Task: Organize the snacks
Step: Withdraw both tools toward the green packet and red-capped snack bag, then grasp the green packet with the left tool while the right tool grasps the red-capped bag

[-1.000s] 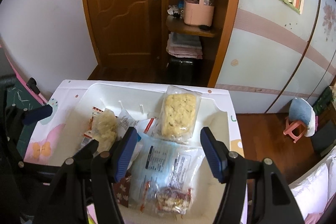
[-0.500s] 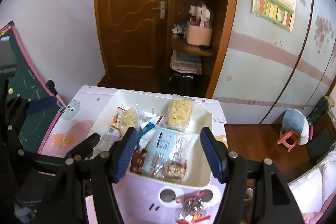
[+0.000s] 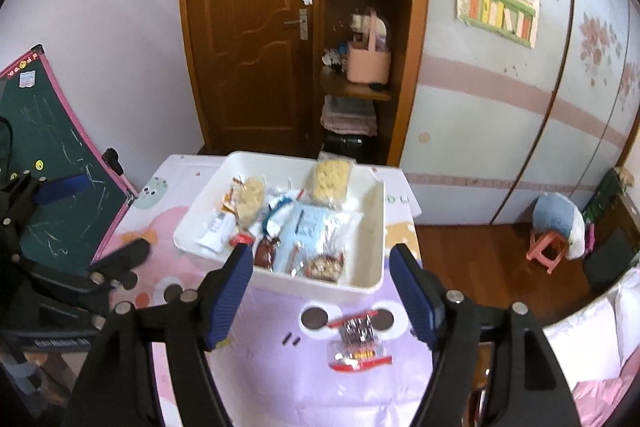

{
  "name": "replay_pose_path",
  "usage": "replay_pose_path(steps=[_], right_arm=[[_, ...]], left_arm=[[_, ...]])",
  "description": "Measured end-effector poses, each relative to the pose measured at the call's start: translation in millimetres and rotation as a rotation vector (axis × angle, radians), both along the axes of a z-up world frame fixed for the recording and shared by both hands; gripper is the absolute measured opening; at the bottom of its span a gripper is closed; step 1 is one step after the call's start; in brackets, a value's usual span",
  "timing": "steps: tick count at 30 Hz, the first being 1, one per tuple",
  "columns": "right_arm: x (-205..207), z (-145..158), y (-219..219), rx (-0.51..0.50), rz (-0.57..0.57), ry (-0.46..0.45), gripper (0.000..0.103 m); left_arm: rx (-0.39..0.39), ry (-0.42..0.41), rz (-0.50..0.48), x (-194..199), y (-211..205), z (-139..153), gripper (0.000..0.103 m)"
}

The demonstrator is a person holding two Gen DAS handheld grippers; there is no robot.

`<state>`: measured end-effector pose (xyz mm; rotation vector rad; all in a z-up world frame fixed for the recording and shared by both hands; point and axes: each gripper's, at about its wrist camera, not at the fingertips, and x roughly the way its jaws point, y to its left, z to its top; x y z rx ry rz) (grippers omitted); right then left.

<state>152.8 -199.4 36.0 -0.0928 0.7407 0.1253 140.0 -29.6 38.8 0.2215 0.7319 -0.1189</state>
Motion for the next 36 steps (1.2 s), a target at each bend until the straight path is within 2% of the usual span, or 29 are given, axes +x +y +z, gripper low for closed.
replay_pose_path(steps=[4, 10, 16, 20, 22, 27, 34, 36], right_arm=[[-1.8, -31.2, -20.1, 0.003, -0.037, 0.056, 0.075], [4.3, -89.3, -44.5, 0.036, -0.083, 0.164, 0.075], [18.8, -151.9, -65.7, 0.079, -0.126, 0.286, 0.075], [31.0, -186.9, -73.3, 0.108, -0.143, 0.353, 0.075], [36.1, -201.3, -75.3, 0.12, -0.149, 0.376, 0.075], [49.1, -228.2, -82.3, 0.17, -0.157, 0.427, 0.076], [57.2, -231.8, -76.1, 0.167, -0.138, 0.384, 0.076], [58.3, -231.9, -72.6, 0.152, -0.129, 0.373, 0.076]], left_arm=[[-0.025, 0.046, 0.033, -5.5, 8.0, -31.5, 0.099], [-0.093, 0.181, 0.091, -6.4, 21.3, -96.9, 0.099], [-0.102, 0.322, 0.192, 11.9, 27.0, -167.6, 0.099], [-0.08, 0.386, 0.259, 27.0, 29.3, -203.4, 0.099], [-0.102, 0.423, 0.29, 33.6, 31.6, -217.8, 0.099], [-0.19, 0.485, 0.343, 43.6, 35.6, -237.1, 0.099], [-0.301, 0.546, 0.402, 49.5, 42.6, -246.6, 0.099], [-0.306, 0.543, 0.417, 49.7, 43.8, -247.1, 0.099]])
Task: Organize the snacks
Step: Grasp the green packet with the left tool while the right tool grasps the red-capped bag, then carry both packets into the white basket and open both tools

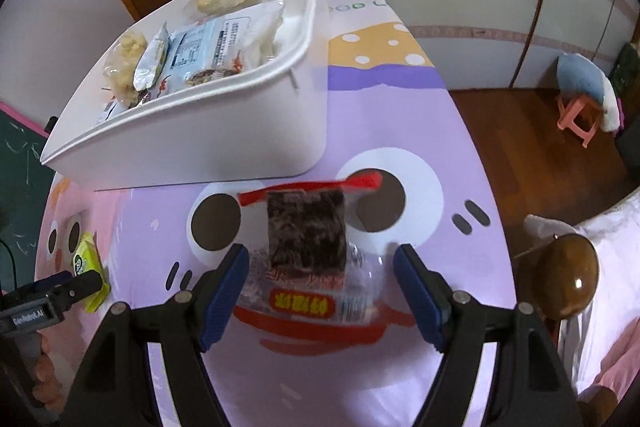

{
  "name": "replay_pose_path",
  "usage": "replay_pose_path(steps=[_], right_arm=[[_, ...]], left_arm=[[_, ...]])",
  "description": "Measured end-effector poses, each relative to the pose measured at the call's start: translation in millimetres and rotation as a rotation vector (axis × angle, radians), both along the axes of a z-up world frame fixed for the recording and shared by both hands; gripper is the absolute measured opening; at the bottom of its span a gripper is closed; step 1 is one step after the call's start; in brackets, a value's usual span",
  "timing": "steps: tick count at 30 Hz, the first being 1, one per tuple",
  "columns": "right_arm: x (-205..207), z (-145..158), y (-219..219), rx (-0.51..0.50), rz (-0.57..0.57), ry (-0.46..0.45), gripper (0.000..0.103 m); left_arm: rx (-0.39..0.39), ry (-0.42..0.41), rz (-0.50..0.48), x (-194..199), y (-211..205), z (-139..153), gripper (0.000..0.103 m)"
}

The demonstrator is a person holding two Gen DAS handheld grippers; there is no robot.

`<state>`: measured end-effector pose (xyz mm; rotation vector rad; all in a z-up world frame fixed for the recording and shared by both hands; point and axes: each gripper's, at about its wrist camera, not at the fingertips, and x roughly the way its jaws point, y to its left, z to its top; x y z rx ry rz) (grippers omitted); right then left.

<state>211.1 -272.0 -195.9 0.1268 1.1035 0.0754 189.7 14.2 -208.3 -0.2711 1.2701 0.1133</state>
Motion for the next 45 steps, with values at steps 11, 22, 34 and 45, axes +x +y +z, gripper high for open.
replay_pose_path(steps=[11, 22, 34, 45], right_arm=[[5.7, 1.3, 13.5, 0.006, -0.023, 0.006, 0.081], [7.2, -2.9, 35.8, -0.126, -0.051, -0.038, 0.073], [-18.8, -1.4, 45.5, -0.144, -0.008, -0.06, 0.058], [-60.8, 28.9, 89.7, 0.019, 0.13, -0.032, 0.057]], left_arm=[[-0.098, 0.054, 0.144, 1.3, 8.8, -2.6, 0.099], [0.112, -0.019, 0.116, 3.7, -19.9, 6.4, 0.057], [0.108, -0.091, -0.016, -20.4, -36.5, 14.8, 0.035], [0.037, -0.19, -0.081, -42.7, -16.8, 73.3, 0.035]])
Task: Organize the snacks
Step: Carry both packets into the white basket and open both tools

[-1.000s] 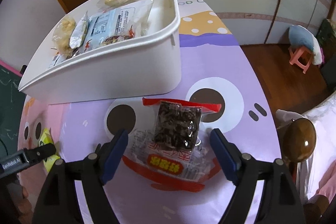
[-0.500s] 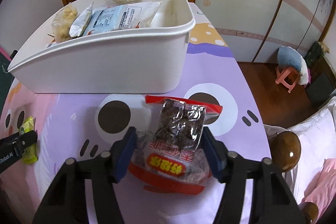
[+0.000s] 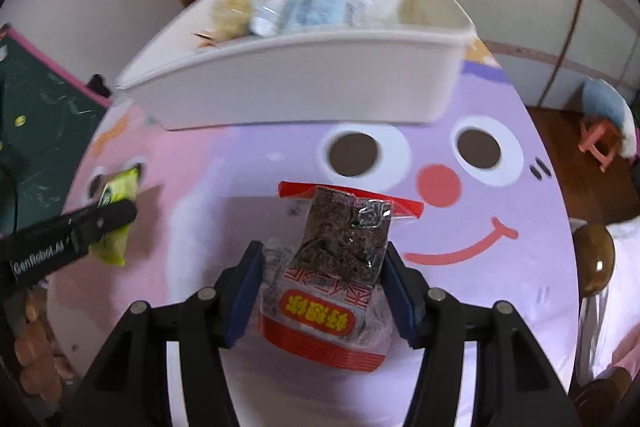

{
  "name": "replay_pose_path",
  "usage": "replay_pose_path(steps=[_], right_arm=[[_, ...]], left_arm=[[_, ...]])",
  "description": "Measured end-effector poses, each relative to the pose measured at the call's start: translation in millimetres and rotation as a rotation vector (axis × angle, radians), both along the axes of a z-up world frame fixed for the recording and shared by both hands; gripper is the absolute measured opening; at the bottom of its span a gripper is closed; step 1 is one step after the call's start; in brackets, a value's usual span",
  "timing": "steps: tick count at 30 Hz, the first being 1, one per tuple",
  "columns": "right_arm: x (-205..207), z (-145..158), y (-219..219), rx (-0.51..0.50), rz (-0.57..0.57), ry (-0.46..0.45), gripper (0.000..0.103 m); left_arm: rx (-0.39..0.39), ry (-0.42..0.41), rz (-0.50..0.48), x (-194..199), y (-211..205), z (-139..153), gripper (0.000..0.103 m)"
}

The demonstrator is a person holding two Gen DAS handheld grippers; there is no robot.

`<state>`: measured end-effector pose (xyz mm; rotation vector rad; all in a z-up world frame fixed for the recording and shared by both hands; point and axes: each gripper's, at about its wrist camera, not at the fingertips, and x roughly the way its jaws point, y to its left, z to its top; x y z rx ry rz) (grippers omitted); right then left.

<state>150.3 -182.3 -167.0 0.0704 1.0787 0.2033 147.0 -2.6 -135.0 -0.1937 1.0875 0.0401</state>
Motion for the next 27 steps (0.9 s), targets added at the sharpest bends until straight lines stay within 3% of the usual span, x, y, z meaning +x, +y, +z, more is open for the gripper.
replay_pose_path(steps=[4, 11, 16, 21, 27], right_arm=[[-1.8, 45.7, 9.6, 0.02, 0.033, -0.095, 0.057], [18.8, 162.6, 16.8, -0.005, 0.054, -0.356, 0.058], [39.9, 230.4, 17.5, -0.054, 0.021, -0.526, 0.058], [79.4, 255.0, 20.6, -0.074, -0.008, -0.572, 0.058], [129.0, 243.5, 14.1, -0.078, -0.053, -0.525, 0.058]], left_arm=[[0.018, -0.104, -0.044, 6.2, 10.2, 48.7, 0.035], [0.088, -0.302, -0.101, 36.3, 13.7, 149.5, 0.035], [0.095, -0.36, -0.123, 72.1, 13.4, 200.9, 0.035], [0.156, -0.384, -0.118, 111.2, 6.1, 216.6, 0.035], [0.174, -0.34, -0.124, 161.9, -0.5, 197.1, 0.035]])
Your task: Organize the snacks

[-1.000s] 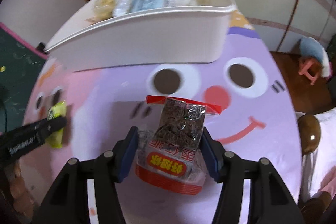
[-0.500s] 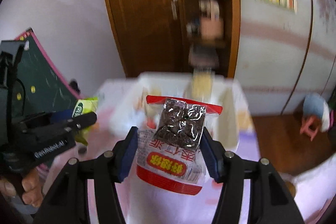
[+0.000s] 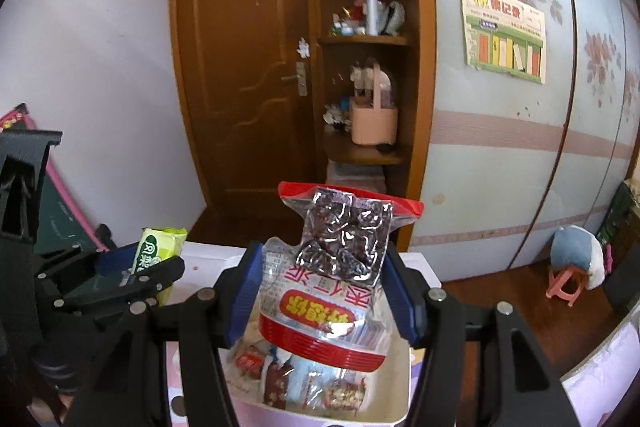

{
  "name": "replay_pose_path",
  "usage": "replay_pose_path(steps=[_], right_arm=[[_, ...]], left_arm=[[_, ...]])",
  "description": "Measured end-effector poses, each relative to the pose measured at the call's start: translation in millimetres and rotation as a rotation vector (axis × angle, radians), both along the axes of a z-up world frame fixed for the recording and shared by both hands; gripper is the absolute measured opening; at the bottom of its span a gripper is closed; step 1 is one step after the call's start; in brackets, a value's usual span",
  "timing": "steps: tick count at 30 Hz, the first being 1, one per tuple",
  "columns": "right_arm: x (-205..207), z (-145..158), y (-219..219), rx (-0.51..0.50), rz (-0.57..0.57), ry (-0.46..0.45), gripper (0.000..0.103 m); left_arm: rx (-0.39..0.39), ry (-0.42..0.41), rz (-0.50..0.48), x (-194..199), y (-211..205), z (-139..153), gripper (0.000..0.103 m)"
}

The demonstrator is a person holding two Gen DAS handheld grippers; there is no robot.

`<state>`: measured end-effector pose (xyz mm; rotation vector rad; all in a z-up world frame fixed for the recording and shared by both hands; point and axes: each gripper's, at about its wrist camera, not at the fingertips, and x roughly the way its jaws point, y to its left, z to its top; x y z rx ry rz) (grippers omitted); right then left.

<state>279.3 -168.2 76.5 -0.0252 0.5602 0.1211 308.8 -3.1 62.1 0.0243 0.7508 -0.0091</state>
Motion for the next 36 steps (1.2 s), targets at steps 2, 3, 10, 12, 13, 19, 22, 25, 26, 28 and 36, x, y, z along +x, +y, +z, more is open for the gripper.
replay_pose_path(steps=[2, 3, 10, 12, 13, 19, 22, 25, 26, 28, 36], right_arm=[[11.3, -10.6, -2.0, -0.005, -0.008, 0.027, 0.058], [14.7, -16.0, -2.0, -0.007, -0.012, 0.039, 0.058], [37.8, -62.1, -2.4, -0.025, -0.013, 0.139, 0.059], [43.3, -75.7, -1.2, -0.024, -0.012, 0.171, 0.059], [46.3, -82.9, -1.2, -0.026, -0.012, 0.19, 0.059], [60.6, -124.7, 4.2, -0.064, -0.007, 0.307, 0.065], [64.4, -136.5, 0.6, -0.083, -0.04, 0.324, 0.065], [69.3, -145.1, -5.2, -0.042, -0.043, 0.362, 0.065], [70.6, -147.7, -6.2, -0.034, -0.045, 0.371, 0.065], [72.1, -151.9, -6.4, -0.027, -0.047, 0.391, 0.065], [73.6, -156.9, 0.3, -0.038, -0.041, 0.424, 0.07]], left_arm=[[0.01, 0.021, -0.005, 11.7, -2.6, -14.6, 0.035], [0.015, 0.031, -0.007, 17.4, -3.8, -21.3, 0.035], [0.053, 0.107, -0.038, 48.7, -16.9, -71.1, 0.035], [0.056, 0.128, -0.042, 54.0, -19.2, -83.3, 0.035], [0.054, 0.142, -0.042, 56.7, -19.3, -90.6, 0.035], [0.042, 0.218, -0.025, 67.6, -10.6, -126.9, 0.067], [0.015, 0.227, 0.011, 68.6, 2.5, -137.1, 0.095], [-0.009, 0.244, 0.008, 68.4, 11.0, -143.5, 0.095], [-0.007, 0.249, 0.008, 68.6, 12.6, -145.6, 0.095], [-0.001, 0.264, 0.007, 68.5, 14.2, -149.6, 0.095], [0.002, 0.276, 0.009, 63.4, 18.4, -148.1, 0.095]])
